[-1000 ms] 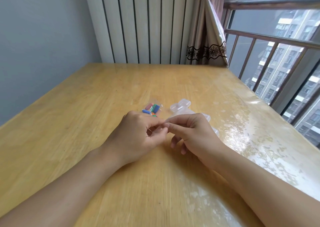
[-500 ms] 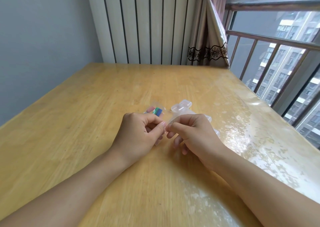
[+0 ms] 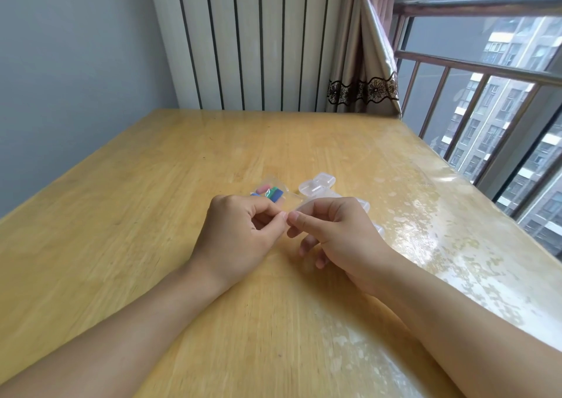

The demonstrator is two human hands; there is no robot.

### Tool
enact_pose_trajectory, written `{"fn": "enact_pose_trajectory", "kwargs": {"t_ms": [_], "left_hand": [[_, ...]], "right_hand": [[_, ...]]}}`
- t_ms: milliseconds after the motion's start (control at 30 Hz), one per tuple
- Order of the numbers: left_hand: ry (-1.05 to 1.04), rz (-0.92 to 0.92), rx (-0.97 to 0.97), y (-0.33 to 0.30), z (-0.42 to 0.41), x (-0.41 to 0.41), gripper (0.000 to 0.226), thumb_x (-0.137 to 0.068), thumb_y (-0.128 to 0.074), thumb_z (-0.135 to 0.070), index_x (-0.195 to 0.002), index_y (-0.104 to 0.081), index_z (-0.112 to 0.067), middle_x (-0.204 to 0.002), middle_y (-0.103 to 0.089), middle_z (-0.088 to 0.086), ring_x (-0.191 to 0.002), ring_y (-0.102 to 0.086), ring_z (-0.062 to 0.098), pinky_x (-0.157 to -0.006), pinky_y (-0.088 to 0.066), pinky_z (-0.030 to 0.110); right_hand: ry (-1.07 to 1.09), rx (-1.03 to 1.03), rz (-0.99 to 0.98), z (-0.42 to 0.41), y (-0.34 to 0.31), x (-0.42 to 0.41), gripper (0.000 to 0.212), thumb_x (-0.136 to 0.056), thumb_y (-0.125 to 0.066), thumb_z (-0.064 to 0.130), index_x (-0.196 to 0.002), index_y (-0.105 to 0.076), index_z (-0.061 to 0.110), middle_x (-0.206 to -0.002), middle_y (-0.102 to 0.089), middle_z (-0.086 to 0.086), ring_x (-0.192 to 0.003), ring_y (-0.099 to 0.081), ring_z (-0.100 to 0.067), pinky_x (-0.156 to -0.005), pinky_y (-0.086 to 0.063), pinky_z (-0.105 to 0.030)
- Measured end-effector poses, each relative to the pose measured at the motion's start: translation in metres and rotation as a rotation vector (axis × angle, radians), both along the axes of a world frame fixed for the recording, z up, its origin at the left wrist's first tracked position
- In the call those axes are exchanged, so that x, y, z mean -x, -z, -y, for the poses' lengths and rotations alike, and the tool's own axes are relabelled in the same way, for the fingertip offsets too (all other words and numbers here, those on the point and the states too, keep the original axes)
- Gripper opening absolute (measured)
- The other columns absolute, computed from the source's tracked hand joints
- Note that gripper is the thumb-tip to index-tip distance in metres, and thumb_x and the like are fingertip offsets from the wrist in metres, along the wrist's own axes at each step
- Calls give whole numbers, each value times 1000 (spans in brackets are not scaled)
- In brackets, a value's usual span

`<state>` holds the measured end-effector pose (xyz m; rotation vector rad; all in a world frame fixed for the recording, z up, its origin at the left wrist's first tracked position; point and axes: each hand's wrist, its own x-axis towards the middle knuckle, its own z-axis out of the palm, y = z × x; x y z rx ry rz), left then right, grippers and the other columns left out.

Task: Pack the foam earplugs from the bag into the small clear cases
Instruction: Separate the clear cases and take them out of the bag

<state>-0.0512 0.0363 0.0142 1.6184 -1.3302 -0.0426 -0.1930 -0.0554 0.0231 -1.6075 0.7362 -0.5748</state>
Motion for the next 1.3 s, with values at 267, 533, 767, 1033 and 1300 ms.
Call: {"fn": "enact_pose_trajectory", "kwargs": {"t_ms": [267,533,767,1033,1300], "left_hand": [[-337,160,157,-12,-1,-19,14,-81,-73,-14,-68,-74,-17,-58,-69,-9,-55,-65,8,-56,-51,19],[-93,320,144,-10,-3,-12,15,-84,-70,-32,-78,-76,-20,-71,-72,-6,-66,-69,14,-63,-57,33],[-294,-74,-326,6,11,-58,23,-90,-69,-35,-101,-78,-17,-100,-73,0,-98,-67,21,-75,-45,19],[-299,-176,-257,8,13,-60,18,-93,-67,-22,-79,-76,-14,-72,-70,-4,-66,-59,11,-57,-39,14],[-195,-91,-391,9,15,-62,16,-94,-65,-31,-100,-75,-20,-104,-62,-1,-89,-59,18,-76,-42,25]], "right_hand": [[58,96,-151,-5,-3,-2,15,-84,-63,6,-75,-67,-6,-61,-66,-12,-44,-59,-14,-41,-45,-25],[170,483,-181,1,7,1,22,-86,-65,12,-106,-65,21,-69,-71,-5,-44,-59,-9,-47,-46,-25],[128,576,-305,10,3,4,38,-82,-62,9,-119,-67,18,-60,-60,9,-54,-55,3,-54,-40,-10],[94,427,-276,15,1,6,41,-81,-60,5,-119,-66,19,-60,-61,1,-43,-49,-3,-51,-41,-19],[32,327,-275,15,1,4,29,-84,-64,6,-109,-65,21,-56,-64,4,-43,-53,-7,-53,-45,-26]]}}
